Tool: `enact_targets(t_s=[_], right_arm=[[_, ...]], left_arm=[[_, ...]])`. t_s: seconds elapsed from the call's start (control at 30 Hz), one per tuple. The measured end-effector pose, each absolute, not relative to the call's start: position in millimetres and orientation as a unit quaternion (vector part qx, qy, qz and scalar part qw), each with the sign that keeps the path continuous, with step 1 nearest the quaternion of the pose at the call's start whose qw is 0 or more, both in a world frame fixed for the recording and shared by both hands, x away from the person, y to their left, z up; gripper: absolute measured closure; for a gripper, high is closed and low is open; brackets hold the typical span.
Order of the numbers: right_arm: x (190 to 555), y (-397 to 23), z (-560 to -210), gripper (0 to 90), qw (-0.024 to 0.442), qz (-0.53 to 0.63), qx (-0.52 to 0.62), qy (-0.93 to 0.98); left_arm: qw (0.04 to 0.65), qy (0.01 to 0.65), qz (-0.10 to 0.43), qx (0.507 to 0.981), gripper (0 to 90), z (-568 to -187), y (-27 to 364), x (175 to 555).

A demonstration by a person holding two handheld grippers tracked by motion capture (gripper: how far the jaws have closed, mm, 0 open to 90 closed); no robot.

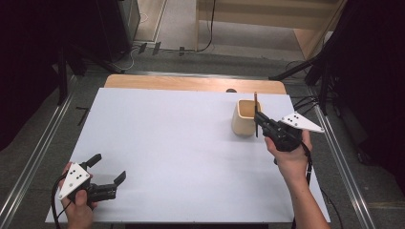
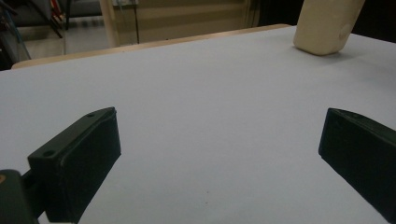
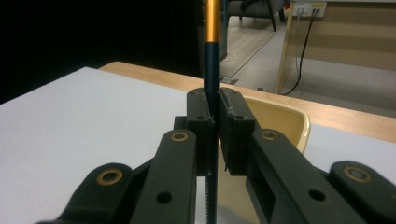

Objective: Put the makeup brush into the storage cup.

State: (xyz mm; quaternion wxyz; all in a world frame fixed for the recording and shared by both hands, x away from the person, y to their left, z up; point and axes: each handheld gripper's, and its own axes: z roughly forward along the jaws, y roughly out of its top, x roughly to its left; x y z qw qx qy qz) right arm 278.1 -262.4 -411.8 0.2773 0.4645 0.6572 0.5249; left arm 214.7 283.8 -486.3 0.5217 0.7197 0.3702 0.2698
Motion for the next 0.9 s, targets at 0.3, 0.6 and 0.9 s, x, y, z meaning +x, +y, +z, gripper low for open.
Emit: enact_targets(t_s=[0.3, 0.6, 0.9], right_arm=[[284.1, -266.0, -405.7, 84.7, 0.288, 0.535, 0.469, 0.641], [293.6, -269.4, -399.2, 84.6, 0.296, 0.550, 0.470, 0.624], [300.0, -274.1, -396.2, 84.6, 0.312, 0.562, 0.475, 0.601]], left_arm=[[0.521, 0.371, 0.270, 0.720, 0.0, -486.2, 284.4, 214.6], [0.523, 0.366, 0.271, 0.720, 0.0, -486.2, 283.9, 214.4], [0.523, 0.366, 0.271, 0.721, 0.0, -486.2, 283.6, 214.4]])
